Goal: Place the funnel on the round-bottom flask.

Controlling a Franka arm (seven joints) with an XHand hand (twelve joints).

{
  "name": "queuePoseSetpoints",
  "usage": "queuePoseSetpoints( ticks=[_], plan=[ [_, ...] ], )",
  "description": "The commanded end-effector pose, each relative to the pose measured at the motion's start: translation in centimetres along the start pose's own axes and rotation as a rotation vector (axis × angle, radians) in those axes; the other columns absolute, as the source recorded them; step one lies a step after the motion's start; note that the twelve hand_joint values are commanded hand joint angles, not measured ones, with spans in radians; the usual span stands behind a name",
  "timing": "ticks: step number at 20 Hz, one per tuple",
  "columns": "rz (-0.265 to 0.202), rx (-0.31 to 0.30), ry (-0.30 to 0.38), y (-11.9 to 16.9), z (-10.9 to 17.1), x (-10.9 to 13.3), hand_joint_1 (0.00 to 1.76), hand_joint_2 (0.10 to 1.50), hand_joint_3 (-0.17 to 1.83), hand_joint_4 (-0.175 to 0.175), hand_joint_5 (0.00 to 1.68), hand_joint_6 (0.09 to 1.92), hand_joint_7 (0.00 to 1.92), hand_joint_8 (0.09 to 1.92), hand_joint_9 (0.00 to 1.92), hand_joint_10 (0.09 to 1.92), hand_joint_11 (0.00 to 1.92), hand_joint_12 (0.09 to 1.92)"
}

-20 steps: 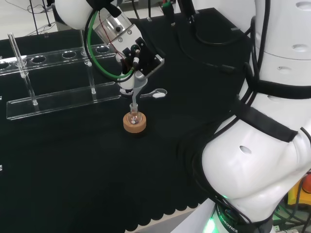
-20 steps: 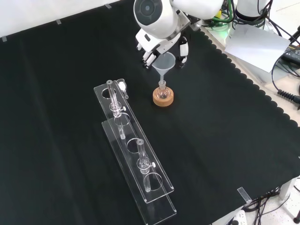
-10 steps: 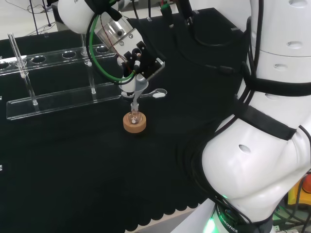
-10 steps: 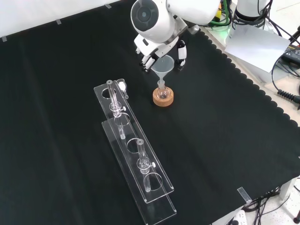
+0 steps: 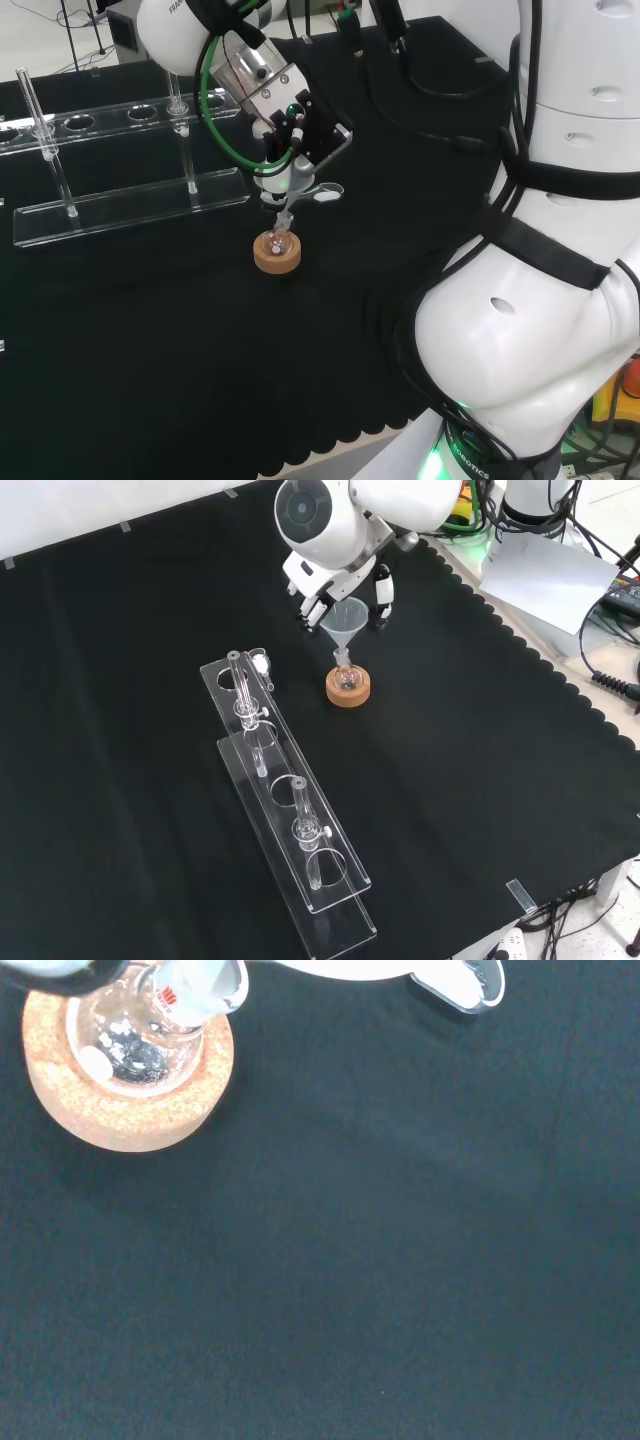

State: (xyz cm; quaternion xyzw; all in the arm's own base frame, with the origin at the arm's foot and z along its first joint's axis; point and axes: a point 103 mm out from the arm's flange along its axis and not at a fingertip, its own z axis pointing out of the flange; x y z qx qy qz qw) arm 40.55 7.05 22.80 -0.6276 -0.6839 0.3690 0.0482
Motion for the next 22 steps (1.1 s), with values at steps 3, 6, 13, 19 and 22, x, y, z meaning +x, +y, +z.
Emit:
queuePoseSetpoints(
  ticks=[3,6,13,19,22],
  plan=[
    [-0.017,-0.007,0.010,0.0,0.2,-0.1,0.76,0.73,0.64,0.012,0.72,0.84,0.78,0.61,1.08,0.38,0.64,1.24],
    [-0.023,-0.012,0.008,0.0,0.1,0.1,0.76,0.73,0.64,0.011,0.72,0.84,0.78,0.61,1.08,0.38,0.64,1.24],
    [-0.025,-0.018,-0.017,-0.3,-1.1,1.9,0.76,0.73,0.64,0.011,0.72,0.84,0.78,0.61,1.08,0.38,0.64,1.24],
    [-0.026,-0.014,-0.025,0.0,-0.9,1.9,0.76,0.73,0.64,0.011,0.72,0.84,0.78,0.62,1.08,0.38,0.64,1.24],
    [-0.016,-0.008,-0.029,0.0,-0.8,1.8,0.76,0.73,0.64,0.011,0.72,0.84,0.78,0.62,1.08,0.38,0.64,1.24]
  ],
)
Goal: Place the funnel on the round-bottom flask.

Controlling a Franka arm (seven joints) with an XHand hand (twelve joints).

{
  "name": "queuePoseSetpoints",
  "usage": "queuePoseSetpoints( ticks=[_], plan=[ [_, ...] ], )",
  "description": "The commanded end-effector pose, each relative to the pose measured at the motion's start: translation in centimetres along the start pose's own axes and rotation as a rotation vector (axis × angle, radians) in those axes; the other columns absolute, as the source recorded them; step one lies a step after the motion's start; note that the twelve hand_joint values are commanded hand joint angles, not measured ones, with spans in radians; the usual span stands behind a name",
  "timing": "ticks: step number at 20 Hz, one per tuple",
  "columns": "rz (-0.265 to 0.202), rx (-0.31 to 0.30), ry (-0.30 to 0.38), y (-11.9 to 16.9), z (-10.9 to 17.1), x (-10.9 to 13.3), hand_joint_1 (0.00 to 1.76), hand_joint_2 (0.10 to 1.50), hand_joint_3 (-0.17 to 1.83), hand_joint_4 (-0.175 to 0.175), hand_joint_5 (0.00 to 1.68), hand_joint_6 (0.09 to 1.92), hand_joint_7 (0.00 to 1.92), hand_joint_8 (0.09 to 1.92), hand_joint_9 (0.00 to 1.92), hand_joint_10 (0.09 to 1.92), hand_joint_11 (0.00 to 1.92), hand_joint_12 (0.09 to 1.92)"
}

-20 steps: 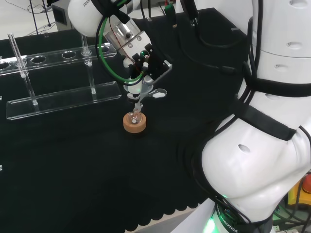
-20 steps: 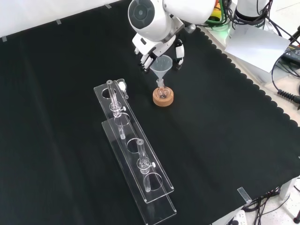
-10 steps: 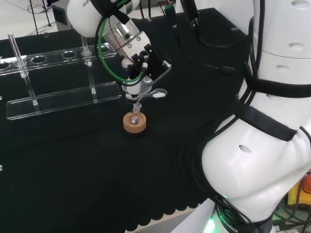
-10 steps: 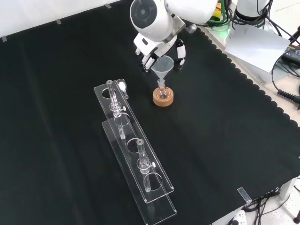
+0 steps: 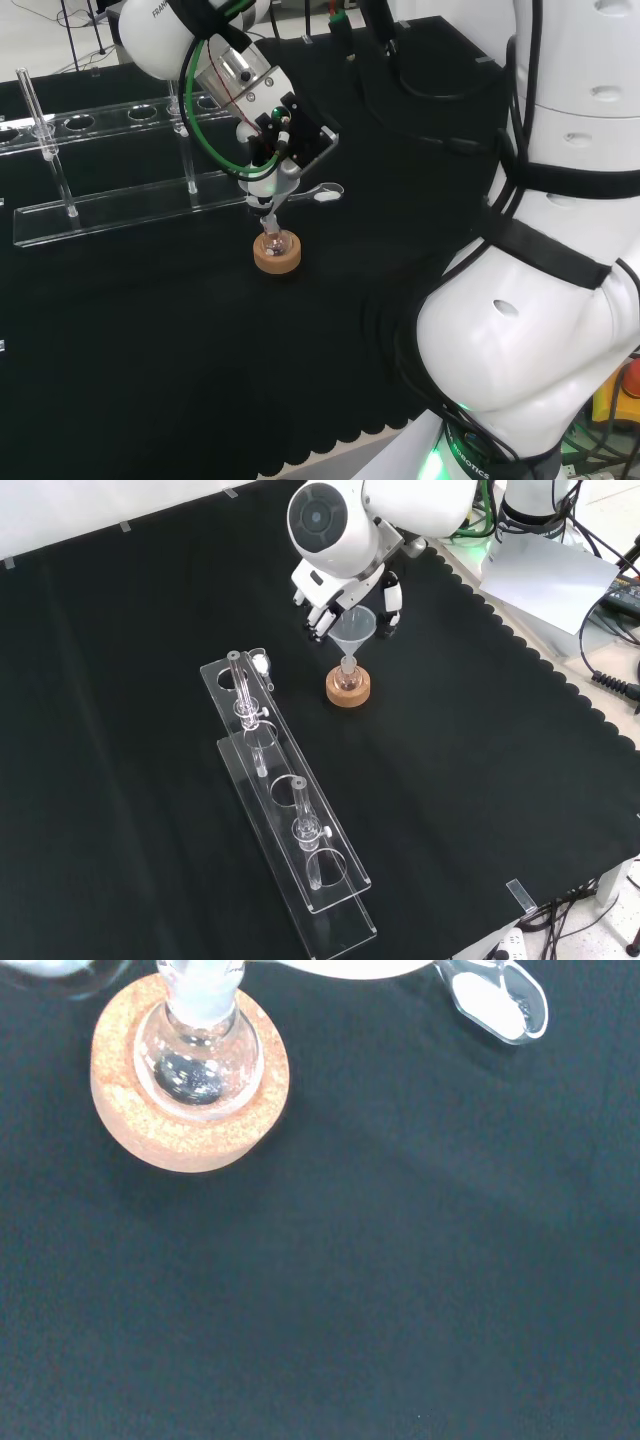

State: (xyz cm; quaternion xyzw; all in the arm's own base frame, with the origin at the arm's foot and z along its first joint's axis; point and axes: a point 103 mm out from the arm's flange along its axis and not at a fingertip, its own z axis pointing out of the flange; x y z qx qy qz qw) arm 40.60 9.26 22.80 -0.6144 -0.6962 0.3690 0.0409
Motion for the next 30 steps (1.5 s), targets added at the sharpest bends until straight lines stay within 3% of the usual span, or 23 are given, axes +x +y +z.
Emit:
queuePoseSetpoints(
  ticks=[1,21,24,27,30],
  plan=[
    [0.013,0.009,-0.009,0.1,0.2,-0.2,0.76,0.73,0.64,0.011,0.72,0.84,0.78,0.62,1.08,0.39,0.64,1.24],
    [0.000,0.023,0.024,0.1,0.9,-1.1,0.75,0.73,0.64,0.011,0.72,0.84,0.77,0.62,1.07,0.39,0.64,1.24],
    [-0.011,0.052,0.036,0.0,1.0,-1.0,0.73,0.69,0.64,-0.007,0.61,0.82,0.72,0.62,1.03,0.39,0.61,1.25],
    [-0.015,0.079,0.047,-0.1,1.0,-1.1,0.64,0.62,0.59,-0.042,0.37,0.54,0.51,0.67,0.87,0.44,0.50,1.30],
    [-0.014,0.070,0.047,-0.2,0.9,-1.1,0.54,0.61,0.49,-0.054,0.28,0.22,0.32,0.71,0.71,0.56,0.43,1.33]
  ],
)
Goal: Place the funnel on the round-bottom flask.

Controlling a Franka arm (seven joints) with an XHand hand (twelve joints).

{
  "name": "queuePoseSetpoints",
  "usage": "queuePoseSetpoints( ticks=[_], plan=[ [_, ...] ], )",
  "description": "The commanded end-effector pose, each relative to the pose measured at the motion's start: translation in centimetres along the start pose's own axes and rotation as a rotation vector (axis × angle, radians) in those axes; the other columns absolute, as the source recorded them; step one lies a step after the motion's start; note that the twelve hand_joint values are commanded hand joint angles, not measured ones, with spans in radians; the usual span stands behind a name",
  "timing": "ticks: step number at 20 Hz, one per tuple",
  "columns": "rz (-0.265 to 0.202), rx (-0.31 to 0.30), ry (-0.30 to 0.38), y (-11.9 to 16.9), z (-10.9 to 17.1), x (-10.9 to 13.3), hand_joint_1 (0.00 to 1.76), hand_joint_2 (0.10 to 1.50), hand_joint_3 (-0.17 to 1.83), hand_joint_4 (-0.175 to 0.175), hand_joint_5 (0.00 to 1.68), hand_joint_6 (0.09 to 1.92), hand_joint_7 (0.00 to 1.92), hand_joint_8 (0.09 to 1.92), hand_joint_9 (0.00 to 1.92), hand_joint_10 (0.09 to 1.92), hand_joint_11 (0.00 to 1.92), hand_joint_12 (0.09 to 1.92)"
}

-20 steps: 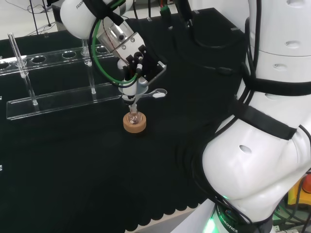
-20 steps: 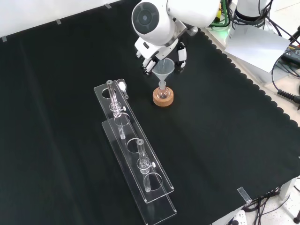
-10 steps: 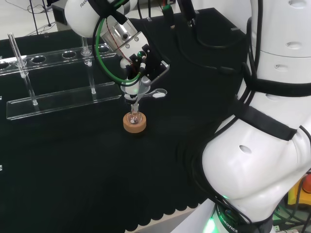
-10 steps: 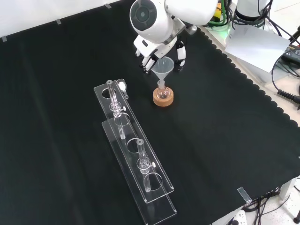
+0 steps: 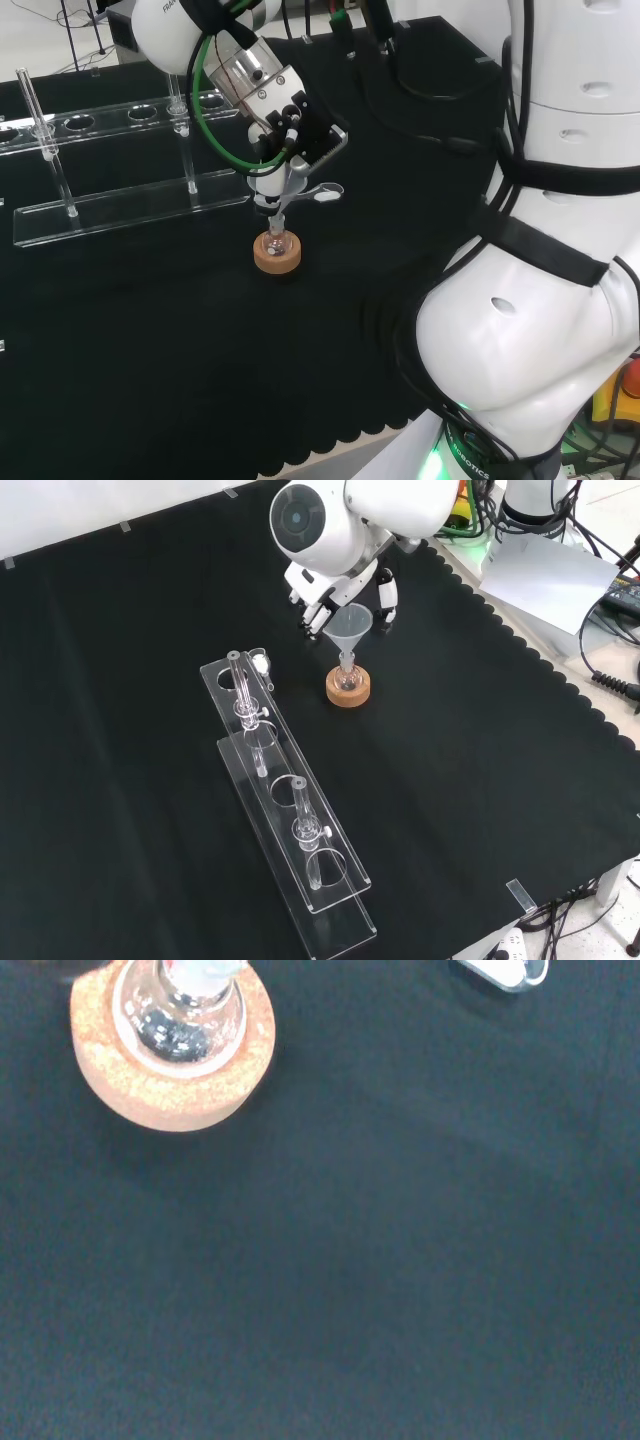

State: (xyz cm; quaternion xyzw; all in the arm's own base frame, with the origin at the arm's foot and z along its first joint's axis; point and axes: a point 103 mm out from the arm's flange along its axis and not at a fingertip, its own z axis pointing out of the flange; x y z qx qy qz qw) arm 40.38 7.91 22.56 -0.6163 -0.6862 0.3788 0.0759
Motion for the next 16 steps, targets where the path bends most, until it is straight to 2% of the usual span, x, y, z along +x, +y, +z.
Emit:
queuePoseSetpoints(
  ticks=[1,4,7,10,13,16],
  plan=[
    [-0.005,0.007,0.000,-0.3,-0.1,-0.1,0.52,0.61,0.46,-0.055,0.27,0.16,0.27,0.71,0.67,0.59,0.41,1.34],
    [-0.006,0.036,-0.013,-0.4,-0.2,0.2,0.49,0.61,0.40,-0.055,0.24,0.09,0.16,0.70,0.55,0.64,0.34,1.37],
    [-0.016,0.023,-0.006,-0.8,-0.3,-0.1,0.48,0.61,0.37,-0.055,0.19,0.09,0.08,0.68,0.47,0.66,0.29,1.39],
    [-0.010,-0.059,0.014,-1.8,-0.8,-0.7,0.46,0.61,0.34,-0.054,0.18,0.09,0.05,0.67,0.42,0.68,0.27,1.40],
    [-0.005,-0.139,0.072,-3.2,-1.6,-2.1,0.45,0.61,0.33,-0.054,0.18,0.09,0.06,0.68,0.41,0.68,0.26,1.40],
    [0.005,-0.194,0.122,-4.6,-2.2,-4.0,0.45,0.62,0.32,-0.055,0.19,0.09,0.07,0.68,0.40,0.68,0.25,1.40]
  ],
)
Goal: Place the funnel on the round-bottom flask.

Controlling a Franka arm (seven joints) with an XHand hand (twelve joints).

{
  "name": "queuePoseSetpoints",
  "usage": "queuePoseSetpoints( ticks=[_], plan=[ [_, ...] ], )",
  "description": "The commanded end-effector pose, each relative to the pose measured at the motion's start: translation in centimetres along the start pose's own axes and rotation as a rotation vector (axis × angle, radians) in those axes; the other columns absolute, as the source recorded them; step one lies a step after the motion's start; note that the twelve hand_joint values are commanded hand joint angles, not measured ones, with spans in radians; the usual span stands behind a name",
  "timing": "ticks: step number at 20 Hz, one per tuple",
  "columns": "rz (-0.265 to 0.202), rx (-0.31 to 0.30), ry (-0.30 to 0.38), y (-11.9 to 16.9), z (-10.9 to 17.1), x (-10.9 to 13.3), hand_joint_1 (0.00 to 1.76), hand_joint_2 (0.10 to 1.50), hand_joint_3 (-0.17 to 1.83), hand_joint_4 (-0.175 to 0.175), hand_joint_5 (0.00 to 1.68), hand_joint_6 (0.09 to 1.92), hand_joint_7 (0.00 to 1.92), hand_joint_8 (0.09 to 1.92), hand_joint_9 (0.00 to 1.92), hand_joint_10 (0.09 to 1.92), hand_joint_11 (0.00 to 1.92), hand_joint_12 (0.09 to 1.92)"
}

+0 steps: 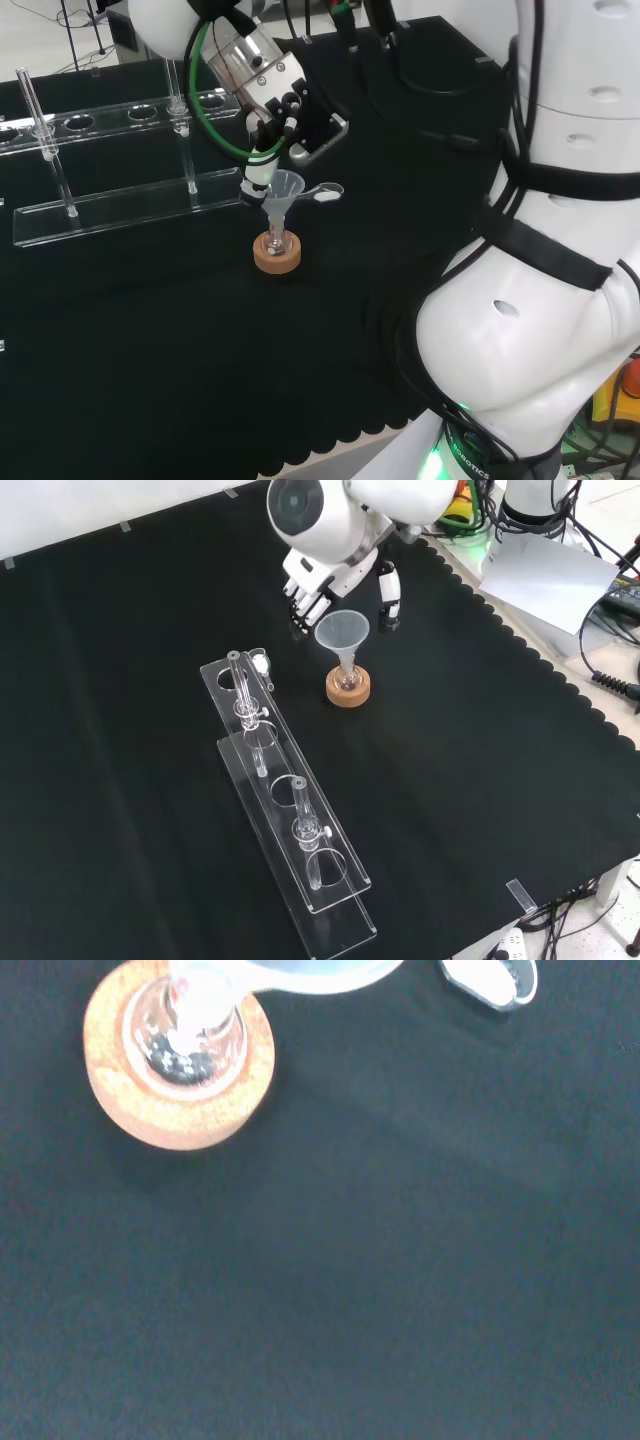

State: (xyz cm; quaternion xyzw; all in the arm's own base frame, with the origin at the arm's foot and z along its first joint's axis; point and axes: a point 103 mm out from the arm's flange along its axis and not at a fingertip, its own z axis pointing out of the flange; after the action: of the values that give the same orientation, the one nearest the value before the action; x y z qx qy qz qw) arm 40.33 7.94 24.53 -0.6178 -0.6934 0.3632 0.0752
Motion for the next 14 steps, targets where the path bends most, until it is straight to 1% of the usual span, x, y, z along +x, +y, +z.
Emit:
queuePoseSetpoints(
  ticks=[1,4,8,11,14],
  plan=[
    [0.018,-0.186,0.121,-3.8,-1.1,-4.1,0.45,0.62,0.32,-0.055,0.20,0.09,0.07,0.69,0.40,0.68,0.25,1.40],
    [0.030,-0.233,0.165,-4.5,-1.1,-6.1,0.46,0.64,0.33,-0.056,0.22,0.09,0.11,0.70,0.41,0.69,0.26,1.41],
    [0.039,-0.281,0.214,-4.8,-0.7,-8.4,0.51,0.67,0.33,-0.056,0.29,0.09,0.20,0.69,0.48,0.67,0.31,1.39],
    [0.043,-0.295,0.237,-4.5,-0.2,-10.0,0.55,0.68,0.35,-0.055,0.33,0.09,0.27,0.69,0.54,0.64,0.34,1.38],
    [0.047,-0.303,0.256,-3.9,0.2,-11.3,0.57,0.69,0.36,-0.055,0.34,0.09,0.29,0.68,0.57,0.63,0.35,1.37]
  ],
)
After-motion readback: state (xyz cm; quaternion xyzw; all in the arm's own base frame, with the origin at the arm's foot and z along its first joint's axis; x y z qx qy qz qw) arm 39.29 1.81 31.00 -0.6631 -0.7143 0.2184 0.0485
